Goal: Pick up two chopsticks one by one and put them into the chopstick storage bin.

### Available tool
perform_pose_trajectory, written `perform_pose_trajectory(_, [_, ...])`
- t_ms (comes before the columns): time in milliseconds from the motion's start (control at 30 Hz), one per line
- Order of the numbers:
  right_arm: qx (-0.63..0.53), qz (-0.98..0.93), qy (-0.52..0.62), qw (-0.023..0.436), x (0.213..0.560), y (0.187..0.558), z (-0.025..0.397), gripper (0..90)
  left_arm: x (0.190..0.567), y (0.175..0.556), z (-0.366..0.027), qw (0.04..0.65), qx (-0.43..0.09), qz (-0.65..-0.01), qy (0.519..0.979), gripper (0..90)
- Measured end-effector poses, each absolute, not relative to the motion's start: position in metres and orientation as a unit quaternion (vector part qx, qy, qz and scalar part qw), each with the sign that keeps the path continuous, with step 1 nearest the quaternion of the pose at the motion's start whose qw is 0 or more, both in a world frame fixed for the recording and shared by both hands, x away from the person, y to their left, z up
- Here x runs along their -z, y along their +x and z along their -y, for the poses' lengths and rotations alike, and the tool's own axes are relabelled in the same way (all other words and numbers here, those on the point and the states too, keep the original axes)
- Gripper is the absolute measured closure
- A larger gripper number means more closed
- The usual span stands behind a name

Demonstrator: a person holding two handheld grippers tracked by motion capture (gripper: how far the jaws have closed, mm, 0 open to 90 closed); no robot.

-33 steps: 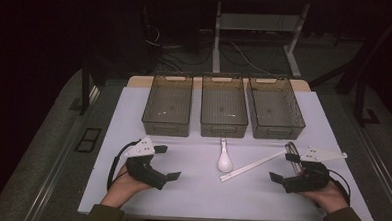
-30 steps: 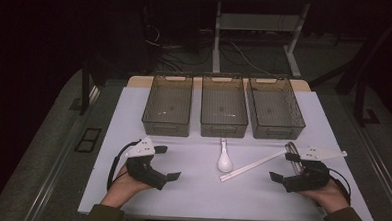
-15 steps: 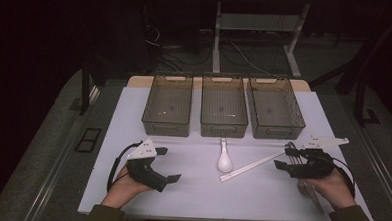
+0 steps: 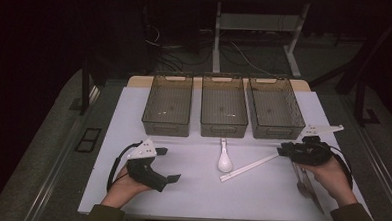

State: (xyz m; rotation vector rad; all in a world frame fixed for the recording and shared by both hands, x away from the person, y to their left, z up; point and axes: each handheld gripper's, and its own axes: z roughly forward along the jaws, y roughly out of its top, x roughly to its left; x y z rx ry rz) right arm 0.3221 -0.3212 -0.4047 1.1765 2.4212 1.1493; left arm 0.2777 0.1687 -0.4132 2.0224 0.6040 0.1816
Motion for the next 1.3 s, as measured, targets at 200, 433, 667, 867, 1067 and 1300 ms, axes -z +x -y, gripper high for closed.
perform_pose_trajectory(200, [-0.365,-0.828,0.411,0.109,0.408,0.336,0.325,85.7,0.414,0.278,-0.167,0.484,-0.071,-0.245,0.837,0.1])
perform_pose_trajectory(433, [-0.33,-0.835,0.425,0.111,0.416,0.352,0.327,89.5,0.415,0.278,-0.168,0.485,-0.072,-0.246,0.836,0.1])
perform_pose_trajectory(667, [-0.298,-0.841,0.438,0.108,0.428,0.366,0.329,89.5,0.415,0.278,-0.167,0.483,-0.071,-0.245,0.837,0.1])
perform_pose_trajectory(867, [-0.285,-0.844,0.441,0.106,0.434,0.374,0.329,89.6,0.415,0.278,-0.167,0.482,-0.068,-0.246,0.838,0.1])
perform_pose_trajectory(1067, [-0.27,-0.849,0.442,0.107,0.437,0.375,0.329,89.6,0.415,0.278,-0.167,0.482,-0.067,-0.245,0.839,0.1])
perform_pose_trajectory(1300, [-0.267,-0.851,0.44,0.108,0.437,0.375,0.328,89.6,0.415,0.278,-0.167,0.482,-0.066,-0.244,0.839,0.1])
